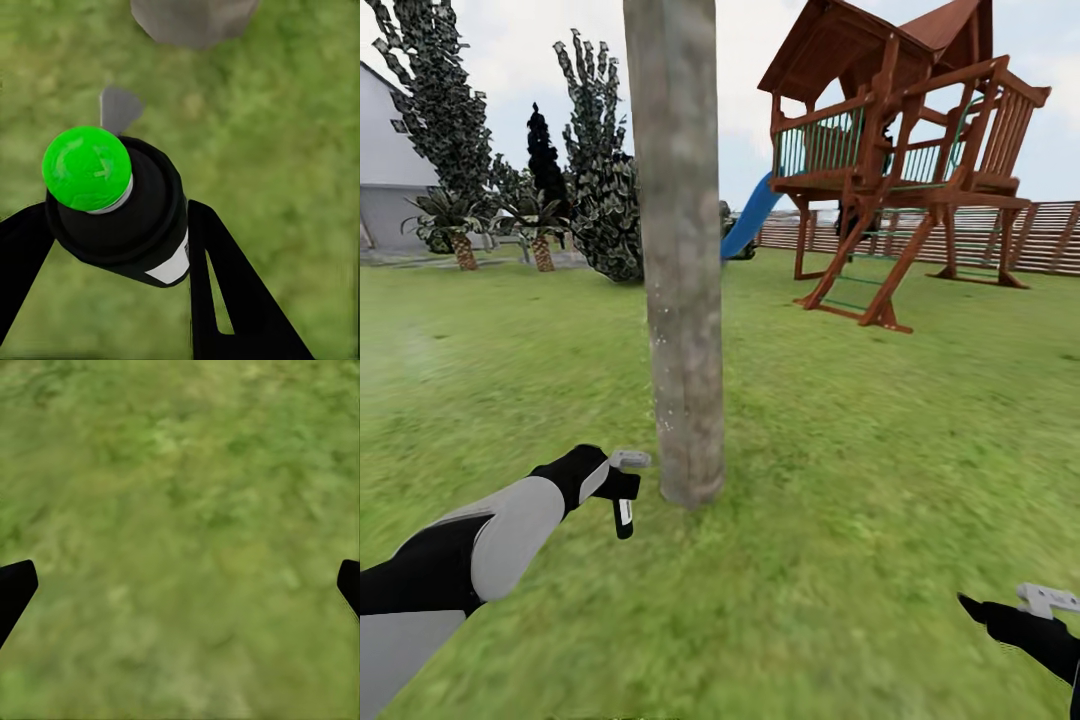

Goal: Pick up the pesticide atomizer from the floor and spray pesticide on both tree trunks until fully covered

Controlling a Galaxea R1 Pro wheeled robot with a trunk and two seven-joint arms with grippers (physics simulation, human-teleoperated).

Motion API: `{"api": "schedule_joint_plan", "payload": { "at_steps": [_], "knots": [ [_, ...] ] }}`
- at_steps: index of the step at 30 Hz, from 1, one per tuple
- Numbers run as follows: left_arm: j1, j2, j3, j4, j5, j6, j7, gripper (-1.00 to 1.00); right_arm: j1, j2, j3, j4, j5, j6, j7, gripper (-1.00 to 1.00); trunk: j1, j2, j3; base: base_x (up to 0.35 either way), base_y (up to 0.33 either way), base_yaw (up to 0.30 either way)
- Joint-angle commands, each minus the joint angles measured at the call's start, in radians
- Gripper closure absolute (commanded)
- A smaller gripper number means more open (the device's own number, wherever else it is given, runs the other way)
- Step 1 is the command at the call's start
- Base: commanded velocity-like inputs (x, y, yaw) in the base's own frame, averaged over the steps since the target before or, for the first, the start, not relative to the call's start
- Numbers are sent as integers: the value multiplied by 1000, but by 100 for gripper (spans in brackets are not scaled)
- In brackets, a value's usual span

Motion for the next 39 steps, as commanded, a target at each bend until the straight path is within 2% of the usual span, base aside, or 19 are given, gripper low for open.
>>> {"api": "schedule_joint_plan", "payload": {
  "at_steps": [1,9,35,38,39],
  "knots": [
    [0,0,0,0,0,0,0,100,0,0,0,0,0,0,0,-100,0,0,0,0,-338,252],
    [0,0,1,0,0,0,0,100,0,0,0,0,0,0,0,-100,0,0,0,0,-342,76],
    [0,-1,0,-3,0,8,1,100,0,-4,0,3,0,0,-3,-100,0,0,0,18,-343,250],
    [0,-3,-2,-59,-1,31,3,100,0,-5,0,4,0,0,-2,-100,0,0,0,72,-216,123],
    [0,-3,-2,-107,-1,77,3,100,0,-5,0,4,0,0,-3,-100,0,0,0,17,-45,23]
  ]
}}
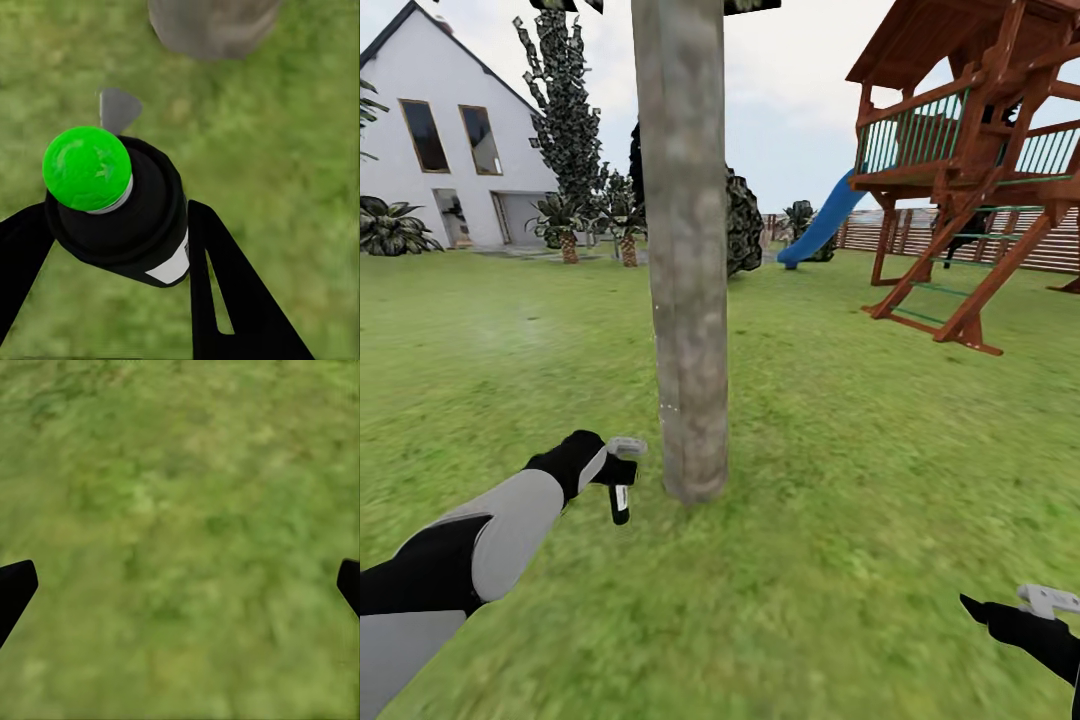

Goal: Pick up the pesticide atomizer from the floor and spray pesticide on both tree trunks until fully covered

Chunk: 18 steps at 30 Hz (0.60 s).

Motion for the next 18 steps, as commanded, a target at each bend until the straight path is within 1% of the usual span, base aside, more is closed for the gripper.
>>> {"api": "schedule_joint_plan", "payload": {
  "at_steps": [1,2,3,5,6,7,9,11,13,14,15,16,18],
  "knots": [
    [0,0,2,-33,3,34,0,100,0,0,0,0,0,0,0,-100,0,0,0,11,-29,15],
    [0,0,2,-88,2,89,-1,100,0,0,0,0,0,0,0,-100,0,0,0,5,-15,7],
    [0,0,1,-128,2,126,-1,100,0,0,0,0,0,0,0,-100,0,0,0,3,-10,5],
    [0,0,0,-236,1,217,-2,100,0,0,0,0,0,0,0,-100,0,0,0,1,-4,2],
    [-2,-1,-1,-267,0,251,-3,100,0,0,0,0,0,0,1,-100,0,0,0,0,-1,1],
    [-4,-1,-2,-283,0,271,-3,100,0,0,0,0,0,0,0,-100,0,0,0,0,0,0],
    [-7,-3,-4,-296,-1,286,-4,100,0,0,0,0,-1,0,0,-100,0,0,0,0,0,0],
    [-12,-16,-10,-300,-2,291,-5,100,0,0,-1,0,-1,0,2,-100,0,0,0,0,0,-27],
    [-27,-21,-12,-300,-2,302,-6,100,0,0,-1,-1,-1,0,3,-100,0,0,0,0,0,-193],
    [-31,-21,-13,-300,-2,320,-6,100,0,0,-1,-1,-1,0,4,-100,0,0,0,0,0,-262],
    [-34,-20,-24,-300,-2,332,-6,100,0,0,-2,-1,-1,0,4,-100,0,0,0,0,0,-281],
    [-35,-19,-51,-300,-2,339,-7,100,0,0,-2,-1,-1,0,3,-100,0,0,0,0,0,-290],
    [-36,-16,-127,-297,-2,347,-7,100,0,0,-2,-2,-1,0,3,-100,0,0,0,0,0,-271]
  ]
}}
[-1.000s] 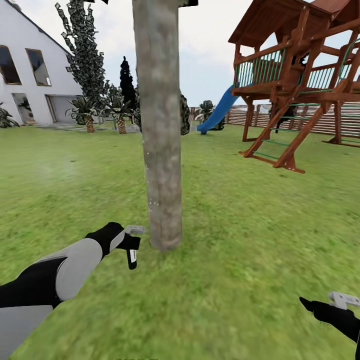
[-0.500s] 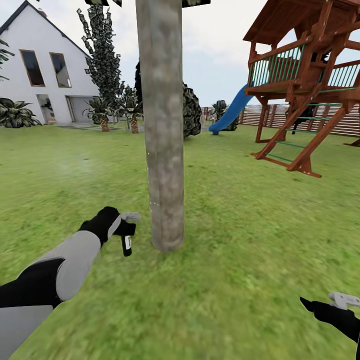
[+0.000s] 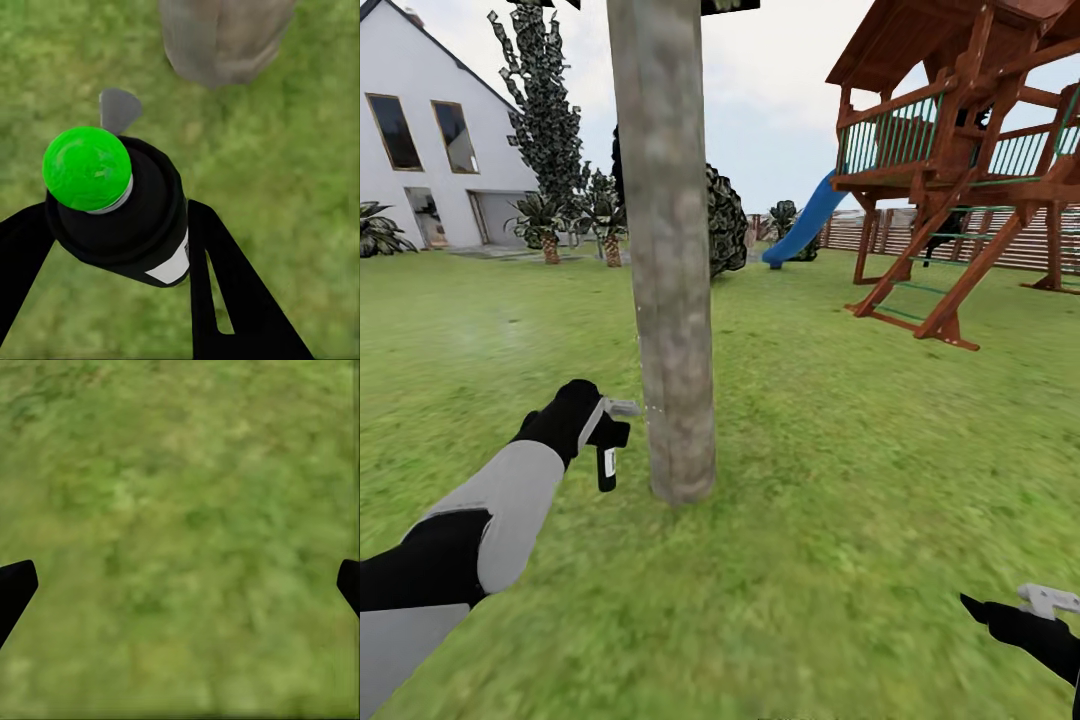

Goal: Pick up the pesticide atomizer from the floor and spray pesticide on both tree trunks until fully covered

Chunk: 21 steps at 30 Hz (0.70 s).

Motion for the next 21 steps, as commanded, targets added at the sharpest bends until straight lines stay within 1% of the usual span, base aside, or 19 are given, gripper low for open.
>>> {"api": "schedule_joint_plan", "payload": {
  "at_steps": [1,2,3,7,9,12,16,19,21],
  "knots": [
    [0,1,-22,1,1,1,0,100,0,0,0,-1,0,0,0,-100,0,0,0,0,0,-230],
    [0,9,-47,8,3,2,0,100,0,0,0,-2,0,0,0,-100,0,0,0,0,0,-122],
    [0,15,-56,30,2,3,0,100,0,0,0,-2,0,0,0,-100,0,0,0,0,0,-62],
    [-3,22,-63,64,1,4,-2,100,0,0,0,-2,0,0,0,-100,0,0,0,0,0,-21],
    [-31,23,-64,66,1,5,-5,100,0,0,-1,-2,0,0,0,-100,0,0,0,0,0,-2],
    [-92,22,-64,68,2,17,-6,100,0,0,-2,-2,0,0,-1,-100,0,0,0,0,0,0],
    [-145,18,-65,70,3,19,-9,100,0,0,-2,-2,0,0,-2,-100,0,0,0,0,0,0],
    [-191,15,-66,71,4,20,-50,100,0,0,-2,-2,0,0,-2,-100,0,0,0,0,0,0],
    [-214,15,-66,72,4,20,-65,100,0,0,-2,-2,-1,0,-2,-100,0,0,0,0,0,0]
  ]
}}
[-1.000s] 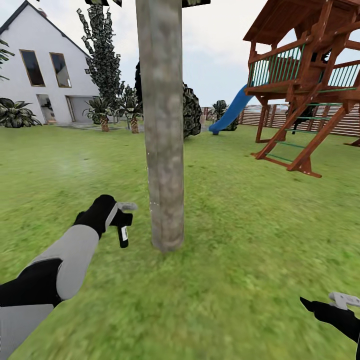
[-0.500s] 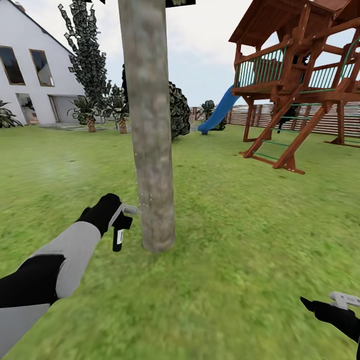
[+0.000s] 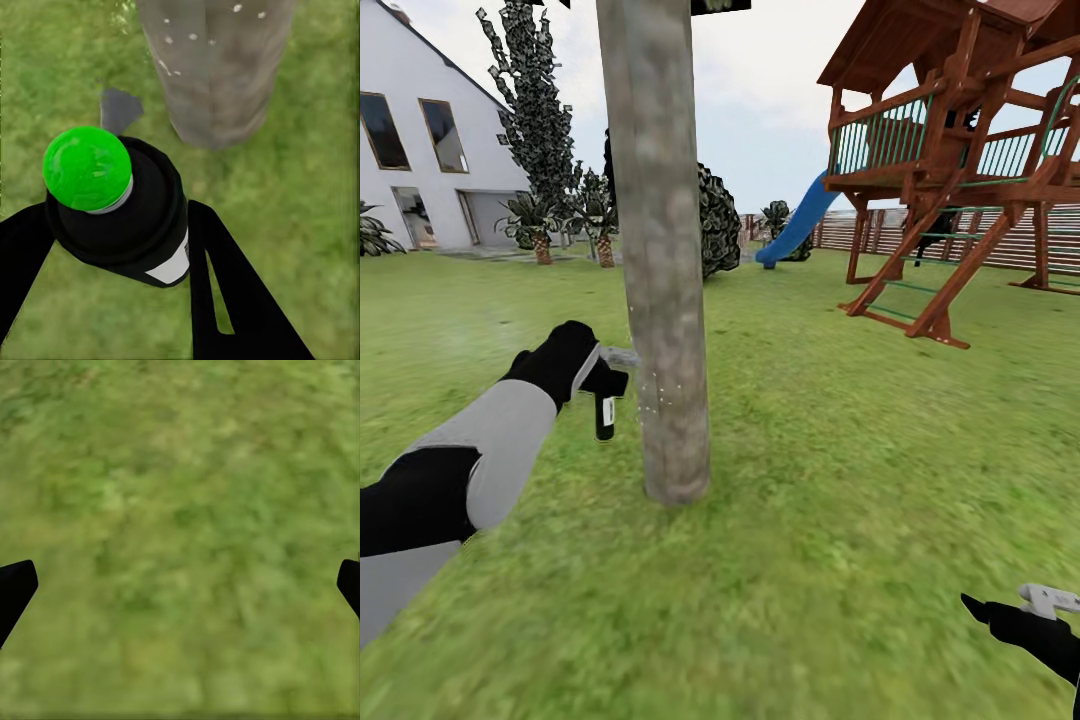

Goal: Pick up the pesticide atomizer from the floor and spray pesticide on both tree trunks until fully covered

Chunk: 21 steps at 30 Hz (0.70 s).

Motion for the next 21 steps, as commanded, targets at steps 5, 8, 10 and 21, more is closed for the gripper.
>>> {"api": "schedule_joint_plan", "payload": {
  "at_steps": [5,8,10,21],
  "knots": [
    [-58,1,0,2,1,1,-7,100,0,0,0,1,1,0,1,-100,0,0,0,0,0,-166],
    [-94,3,0,5,1,3,-8,100,0,0,0,0,1,0,1,-100,0,0,0,0,0,-70],
    [-117,3,0,5,1,5,-8,100,0,0,0,0,1,0,1,-100,0,0,0,0,0,-12],
    [-312,3,0,159,1,6,-8,100,0,0,0,0,1,0,2,-100,0,0,0,0,0,-1]
  ]
}}
